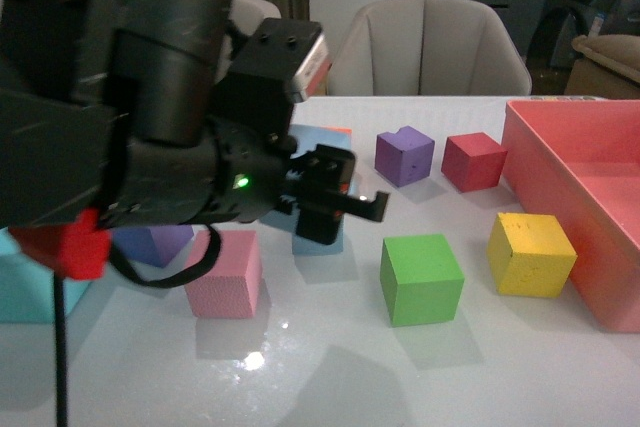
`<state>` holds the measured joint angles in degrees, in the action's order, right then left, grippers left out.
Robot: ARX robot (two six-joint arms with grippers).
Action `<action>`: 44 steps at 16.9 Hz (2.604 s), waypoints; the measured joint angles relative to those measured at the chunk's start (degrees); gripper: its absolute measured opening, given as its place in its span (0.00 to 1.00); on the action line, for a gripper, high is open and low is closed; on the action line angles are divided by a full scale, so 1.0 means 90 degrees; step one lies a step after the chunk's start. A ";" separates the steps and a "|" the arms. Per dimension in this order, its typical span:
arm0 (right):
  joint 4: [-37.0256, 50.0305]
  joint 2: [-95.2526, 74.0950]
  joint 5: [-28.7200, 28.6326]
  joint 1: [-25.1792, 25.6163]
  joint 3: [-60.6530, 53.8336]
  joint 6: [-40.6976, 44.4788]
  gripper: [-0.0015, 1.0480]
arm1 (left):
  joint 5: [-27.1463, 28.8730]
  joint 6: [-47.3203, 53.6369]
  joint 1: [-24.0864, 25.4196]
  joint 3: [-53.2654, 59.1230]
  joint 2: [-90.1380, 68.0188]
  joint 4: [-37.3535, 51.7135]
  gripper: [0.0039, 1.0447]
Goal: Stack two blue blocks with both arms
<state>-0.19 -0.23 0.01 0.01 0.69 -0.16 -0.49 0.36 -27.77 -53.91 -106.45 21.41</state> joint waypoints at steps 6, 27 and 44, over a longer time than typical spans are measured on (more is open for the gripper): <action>-0.0002 0.0000 0.0000 0.0000 0.0000 0.0000 0.94 | 0.0364 -0.0415 -0.0294 -0.1717 -0.1426 -0.0777 0.46; 0.0000 0.0000 0.0000 0.0000 0.0000 0.0000 0.94 | 0.1151 -0.0648 0.0226 -0.3123 -0.2693 -0.0896 0.94; -0.0002 0.0000 0.0000 0.0000 0.0000 0.0000 0.94 | 0.0151 -0.0291 0.0493 0.0325 0.1404 0.0945 0.94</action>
<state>-0.21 -0.23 0.01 0.01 0.69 -0.16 0.86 -2.26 -23.33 -50.98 -93.82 29.91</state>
